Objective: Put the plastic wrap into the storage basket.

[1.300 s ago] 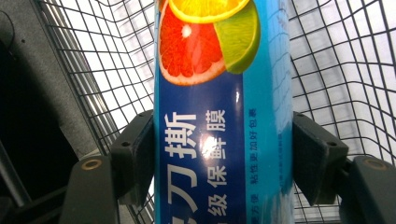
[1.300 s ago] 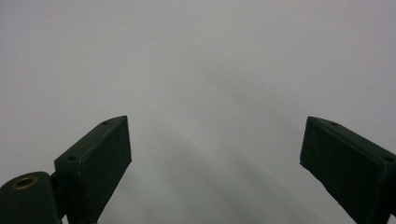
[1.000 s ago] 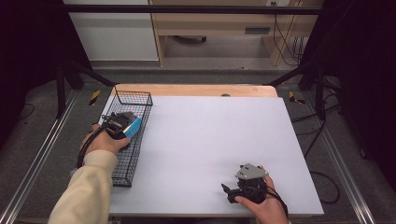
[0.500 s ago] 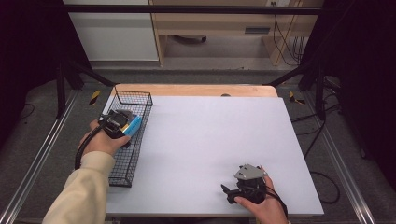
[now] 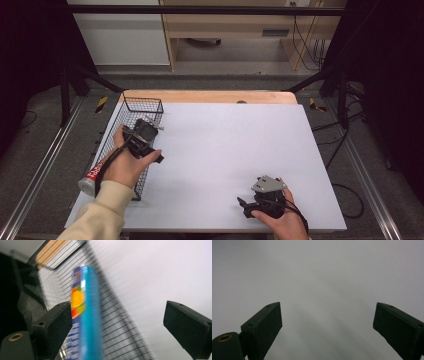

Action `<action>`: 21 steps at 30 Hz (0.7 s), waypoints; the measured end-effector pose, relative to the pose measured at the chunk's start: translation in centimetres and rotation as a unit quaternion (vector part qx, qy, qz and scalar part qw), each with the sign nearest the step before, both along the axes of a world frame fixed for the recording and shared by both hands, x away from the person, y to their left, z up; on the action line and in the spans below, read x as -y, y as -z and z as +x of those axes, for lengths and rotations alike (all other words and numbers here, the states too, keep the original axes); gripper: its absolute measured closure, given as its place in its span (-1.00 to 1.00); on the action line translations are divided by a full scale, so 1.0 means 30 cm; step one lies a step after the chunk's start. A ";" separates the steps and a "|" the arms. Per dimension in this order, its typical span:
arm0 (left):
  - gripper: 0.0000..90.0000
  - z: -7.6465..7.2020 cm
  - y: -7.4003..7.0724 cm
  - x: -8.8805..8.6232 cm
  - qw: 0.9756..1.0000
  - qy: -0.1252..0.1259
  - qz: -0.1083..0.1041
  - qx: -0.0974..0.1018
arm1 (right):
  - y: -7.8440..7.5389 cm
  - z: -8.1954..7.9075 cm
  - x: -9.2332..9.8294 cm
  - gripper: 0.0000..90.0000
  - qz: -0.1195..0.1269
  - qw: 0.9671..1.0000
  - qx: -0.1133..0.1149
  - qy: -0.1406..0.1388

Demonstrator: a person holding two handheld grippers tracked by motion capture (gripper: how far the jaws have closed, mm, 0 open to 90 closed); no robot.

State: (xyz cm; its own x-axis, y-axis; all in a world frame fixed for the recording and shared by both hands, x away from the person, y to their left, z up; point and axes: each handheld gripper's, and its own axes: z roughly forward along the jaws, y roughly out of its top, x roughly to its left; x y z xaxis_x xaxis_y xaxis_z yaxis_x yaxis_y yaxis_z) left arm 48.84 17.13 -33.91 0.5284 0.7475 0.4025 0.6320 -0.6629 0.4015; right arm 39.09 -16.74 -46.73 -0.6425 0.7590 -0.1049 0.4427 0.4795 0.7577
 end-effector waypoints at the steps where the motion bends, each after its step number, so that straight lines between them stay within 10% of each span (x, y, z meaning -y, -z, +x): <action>1: -0.81 -0.012 0.013 0.027 1.000 0.010 -0.003 -0.001 | 0.000 0.000 0.002 -0.80 -0.002 1.000 0.000 -0.001; 21: -0.84 -0.110 0.243 0.256 0.994 0.099 -0.044 -0.007 | -0.001 0.001 0.006 -0.81 -0.003 1.000 0.003 0.000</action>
